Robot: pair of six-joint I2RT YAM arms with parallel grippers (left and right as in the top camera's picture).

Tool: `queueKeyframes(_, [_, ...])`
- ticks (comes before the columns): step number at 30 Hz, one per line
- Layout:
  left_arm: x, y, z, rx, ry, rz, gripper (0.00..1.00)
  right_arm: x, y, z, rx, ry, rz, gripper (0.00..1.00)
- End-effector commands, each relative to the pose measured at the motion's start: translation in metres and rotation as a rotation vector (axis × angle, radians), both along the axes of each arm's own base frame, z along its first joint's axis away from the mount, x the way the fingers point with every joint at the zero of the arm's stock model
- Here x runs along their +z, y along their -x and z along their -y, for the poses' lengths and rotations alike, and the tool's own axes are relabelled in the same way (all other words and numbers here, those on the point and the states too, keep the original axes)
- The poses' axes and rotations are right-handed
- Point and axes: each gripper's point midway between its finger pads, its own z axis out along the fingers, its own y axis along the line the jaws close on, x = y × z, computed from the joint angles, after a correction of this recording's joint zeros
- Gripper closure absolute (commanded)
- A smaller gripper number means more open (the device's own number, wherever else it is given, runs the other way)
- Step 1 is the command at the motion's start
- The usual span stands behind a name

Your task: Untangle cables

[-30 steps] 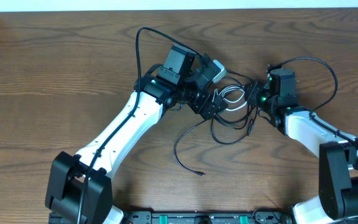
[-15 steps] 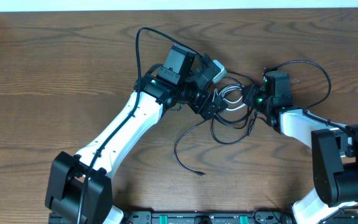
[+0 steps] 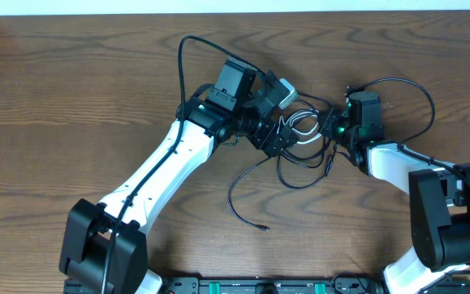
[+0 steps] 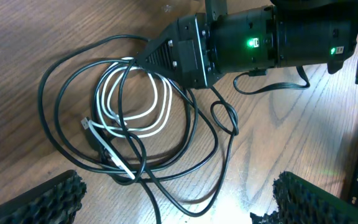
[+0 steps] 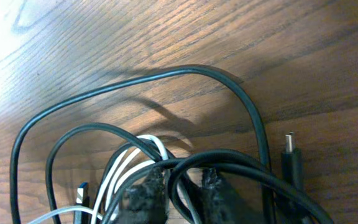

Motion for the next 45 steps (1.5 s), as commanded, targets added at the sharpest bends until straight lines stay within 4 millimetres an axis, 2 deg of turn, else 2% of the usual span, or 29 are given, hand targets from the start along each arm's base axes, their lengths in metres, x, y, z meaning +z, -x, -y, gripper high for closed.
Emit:
queueKeyframes(1, [-0.001, -0.003, -0.003, 0.007, -0.012, 0.008, 0.02, -0.002, -0.001, -0.003, 0.0, -0.008, -0.003, 0.96])
queueKeyframes(2, [-0.001, -0.003, -0.003, 0.007, -0.012, 0.008, 0.02, -0.002, -0.001, -0.003, 0.0, -0.009, 0.0, 0.99])
queueKeyframes(12, [-0.001, -0.003, -0.003, 0.007, -0.012, 0.008, 0.02, -0.001, -0.002, -0.004, 0.003, -0.012, 0.004, 0.99])
queueKeyframes(14, [-0.001, -0.003, -0.003, 0.007, -0.012, 0.008, 0.02, 0.003, -0.002, -0.011, 0.033, -0.044, 0.014, 0.99])
queueKeyframes(16, [-0.001, -0.003, -0.003, 0.007, -0.012, 0.008, 0.02, 0.015, -0.003, -0.025, 0.1, -0.116, 0.043, 0.99])
queueKeyframes(20, [-0.001, -0.003, -0.003, 0.007, -0.012, 0.007, 0.02, 0.053, 0.006, -0.063, 0.31, -0.296, 0.123, 0.99])
queueKeyframes(26, [-0.003, -0.001, -0.004, 0.007, -0.017, -0.002, 0.02, 0.099, 0.046, -0.104, 0.719, -0.463, 0.263, 0.99])
queueKeyframes(29, [-0.003, -0.001, -0.004, 0.007, -0.017, -0.002, 0.02, 0.128, 0.071, -0.107, 0.919, -0.572, 0.352, 0.99])
queueKeyframes(33, [-0.003, -0.001, -0.004, 0.007, -0.017, -0.001, 0.02, 0.149, 0.092, -0.096, 1.078, -0.644, 0.423, 0.99])
queueKeyframes(36, [-0.003, -0.001, -0.004, 0.007, -0.017, -0.002, 0.02, 0.153, 0.093, -0.084, 1.093, -0.657, 0.437, 0.99])
queueKeyframes(40, [-0.003, -0.001, -0.003, 0.007, -0.017, -0.001, 0.02, 0.148, 0.079, -0.07, 1.005, -0.63, 0.435, 0.99])
queueKeyframes(42, [-0.003, -0.001, -0.003, 0.007, -0.017, -0.002, 0.02, 0.139, 0.068, -0.067, 0.92, -0.614, 0.393, 0.99])
queueKeyframes(44, [-0.003, -0.001, -0.003, 0.007, -0.016, -0.002, 0.02, 0.12, 0.055, -0.065, 0.795, -0.584, 0.307, 0.99])
queueKeyframes(45, [-0.003, -0.001, -0.003, 0.007, -0.016, -0.001, 0.02, 0.111, 0.052, -0.066, 0.755, -0.564, 0.276, 0.91])
